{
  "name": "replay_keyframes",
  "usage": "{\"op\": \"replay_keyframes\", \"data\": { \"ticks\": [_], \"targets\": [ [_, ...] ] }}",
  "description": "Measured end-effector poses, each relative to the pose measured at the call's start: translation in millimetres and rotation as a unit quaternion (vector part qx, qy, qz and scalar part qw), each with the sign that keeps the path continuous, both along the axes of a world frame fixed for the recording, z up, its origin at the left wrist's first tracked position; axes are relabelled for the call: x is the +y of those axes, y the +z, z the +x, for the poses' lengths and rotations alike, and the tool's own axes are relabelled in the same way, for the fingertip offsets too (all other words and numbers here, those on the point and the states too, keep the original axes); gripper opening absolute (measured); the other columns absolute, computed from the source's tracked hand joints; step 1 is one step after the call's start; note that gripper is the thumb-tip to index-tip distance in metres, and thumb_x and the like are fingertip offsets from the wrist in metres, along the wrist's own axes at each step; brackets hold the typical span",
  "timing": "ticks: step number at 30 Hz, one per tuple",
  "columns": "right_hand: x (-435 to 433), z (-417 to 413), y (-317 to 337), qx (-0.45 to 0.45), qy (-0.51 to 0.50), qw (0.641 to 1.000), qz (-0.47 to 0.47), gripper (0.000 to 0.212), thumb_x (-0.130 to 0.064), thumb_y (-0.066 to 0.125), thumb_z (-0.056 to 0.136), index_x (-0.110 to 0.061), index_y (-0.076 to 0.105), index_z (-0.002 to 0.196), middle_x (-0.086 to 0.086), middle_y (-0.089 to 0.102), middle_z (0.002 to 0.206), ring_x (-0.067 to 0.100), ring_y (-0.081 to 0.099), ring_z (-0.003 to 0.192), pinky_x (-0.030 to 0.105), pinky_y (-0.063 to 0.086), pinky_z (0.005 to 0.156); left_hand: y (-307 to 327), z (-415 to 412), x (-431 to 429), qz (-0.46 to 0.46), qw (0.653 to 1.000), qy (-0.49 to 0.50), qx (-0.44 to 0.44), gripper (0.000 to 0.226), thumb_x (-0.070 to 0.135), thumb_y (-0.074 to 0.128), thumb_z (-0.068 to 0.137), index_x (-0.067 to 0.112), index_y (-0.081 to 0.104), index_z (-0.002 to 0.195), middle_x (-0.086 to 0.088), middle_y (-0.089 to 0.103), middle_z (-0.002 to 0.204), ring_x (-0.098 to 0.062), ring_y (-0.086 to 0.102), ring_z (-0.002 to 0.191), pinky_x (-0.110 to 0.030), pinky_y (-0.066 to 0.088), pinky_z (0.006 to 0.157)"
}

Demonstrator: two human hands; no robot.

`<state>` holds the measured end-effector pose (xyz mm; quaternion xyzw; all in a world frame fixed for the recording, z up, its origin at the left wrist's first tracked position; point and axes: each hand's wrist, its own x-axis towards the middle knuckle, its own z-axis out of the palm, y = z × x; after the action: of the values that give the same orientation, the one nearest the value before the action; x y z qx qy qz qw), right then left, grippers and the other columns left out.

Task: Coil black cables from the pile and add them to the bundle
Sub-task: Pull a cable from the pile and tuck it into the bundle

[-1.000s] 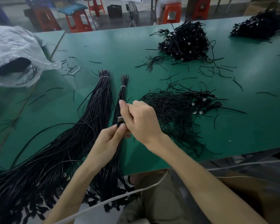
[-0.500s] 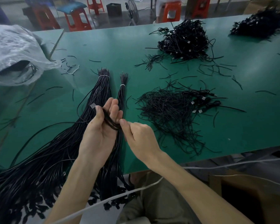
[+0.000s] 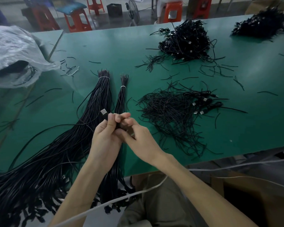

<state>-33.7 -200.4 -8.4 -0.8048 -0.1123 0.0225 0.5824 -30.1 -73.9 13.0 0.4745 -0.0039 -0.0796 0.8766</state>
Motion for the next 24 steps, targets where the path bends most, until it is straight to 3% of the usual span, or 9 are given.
{"op": "replay_keyframes", "data": {
  "ticks": [4, 6, 9, 12, 14, 17, 19, 21, 24],
  "targets": [
    [-9, 7, 7, 0.075, 0.022, 0.979, 0.189, 0.030, -0.006, 0.078, 0.088, -0.006, 0.066, 0.116, -0.003, 0.067, 0.085, 0.018, 0.065, 0.081, 0.038, 0.059, 0.077, -1, 1, 9, 0.019, 0.998, -0.058, -0.004, 0.035, 0.033, 0.041, 0.105, 0.005, 0.061, 0.102, -0.007, 0.075, 0.100, -0.018, 0.070, 0.097, -0.038, 0.051, 0.091],
    [-12, 10, 9, 0.091, 0.052, 0.973, 0.206, 0.028, -0.002, 0.081, 0.084, -0.013, 0.070, 0.107, -0.007, 0.066, 0.084, 0.014, 0.065, 0.085, 0.040, 0.058, 0.083, -2, 0, 11, 0.018, 0.997, -0.074, -0.003, 0.035, 0.031, 0.040, 0.105, 0.001, 0.056, 0.113, -0.011, 0.075, 0.099, -0.021, 0.071, 0.101, -0.036, 0.055, 0.090],
    [-12, 11, 6, 0.075, 0.042, 0.985, 0.153, 0.031, -0.001, 0.085, 0.079, -0.024, 0.071, 0.096, -0.001, 0.073, 0.100, 0.013, 0.070, 0.101, 0.039, 0.057, 0.097, -5, -1, 11, 0.024, 0.995, -0.094, -0.013, 0.035, 0.023, 0.040, 0.104, -0.002, 0.063, 0.094, -0.022, 0.074, 0.104, -0.028, 0.072, 0.103, -0.033, 0.058, 0.088],
    [-12, 10, 3, 0.045, -0.010, 0.997, 0.069, 0.036, -0.010, 0.084, 0.079, -0.023, 0.074, 0.111, -0.008, 0.075, 0.095, 0.010, 0.071, 0.092, 0.039, 0.062, 0.083, -7, 0, 16, 0.114, 0.989, -0.087, -0.043, 0.032, 0.021, 0.043, 0.104, -0.005, 0.059, 0.096, -0.025, 0.072, 0.111, -0.029, 0.072, 0.104, -0.034, 0.060, 0.081],
    [-16, 11, 3, 0.033, -0.023, 0.998, 0.037, 0.039, -0.012, 0.080, 0.080, -0.024, 0.074, 0.116, -0.009, 0.075, 0.096, 0.010, 0.071, 0.089, 0.036, 0.062, 0.076, -10, -1, 21, 0.194, 0.976, -0.064, -0.069, 0.034, 0.021, 0.045, 0.105, -0.008, 0.063, 0.099, -0.022, 0.074, 0.112, -0.031, 0.072, 0.109, -0.034, 0.060, 0.087],
    [-18, 11, 3, 0.008, -0.013, 1.000, -0.014, 0.036, -0.016, 0.079, 0.081, -0.027, 0.073, 0.115, -0.010, 0.072, 0.094, 0.005, 0.065, 0.082, 0.027, 0.054, 0.072, -14, -2, 24, 0.320, 0.941, -0.023, -0.105, 0.031, 0.029, 0.052, 0.102, 0.007, 0.075, 0.099, -0.013, 0.075, 0.108, -0.025, 0.072, 0.106, -0.032, 0.059, 0.090],
    [-18, 11, 4, -0.002, -0.016, 0.999, -0.029, 0.037, -0.020, 0.082, 0.079, -0.028, 0.073, 0.114, -0.008, 0.071, 0.096, 0.006, 0.063, 0.083, 0.029, 0.051, 0.077, -15, 0, 28, 0.402, 0.908, 0.008, -0.117, 0.026, 0.039, 0.056, 0.097, 0.028, 0.079, 0.095, -0.008, 0.070, 0.100, -0.017, 0.068, 0.094, -0.028, 0.056, 0.084],
    [-18, 11, 5, -0.014, -0.009, 0.999, -0.048, 0.036, -0.025, 0.084, 0.077, -0.027, 0.074, 0.112, -0.004, 0.070, 0.097, 0.012, 0.062, 0.089, 0.035, 0.051, 0.084, -14, 0, 31, 0.402, 0.909, 0.009, -0.113, 0.021, 0.042, 0.061, 0.092, 0.040, 0.080, 0.085, -0.002, 0.071, 0.083, -0.010, 0.064, 0.073, -0.021, 0.052, 0.069],
    [-21, 10, 5, -0.029, 0.002, 0.997, -0.074, 0.036, -0.025, 0.084, 0.078, -0.025, 0.073, 0.112, -0.003, 0.068, 0.095, 0.011, 0.060, 0.089, 0.033, 0.049, 0.085, -14, 1, 34, 0.371, 0.924, 0.015, -0.093, 0.013, 0.037, 0.071, 0.084, 0.029, 0.081, 0.081, -0.004, 0.075, 0.072, -0.013, 0.068, 0.063, -0.021, 0.056, 0.063]
  ]
}}
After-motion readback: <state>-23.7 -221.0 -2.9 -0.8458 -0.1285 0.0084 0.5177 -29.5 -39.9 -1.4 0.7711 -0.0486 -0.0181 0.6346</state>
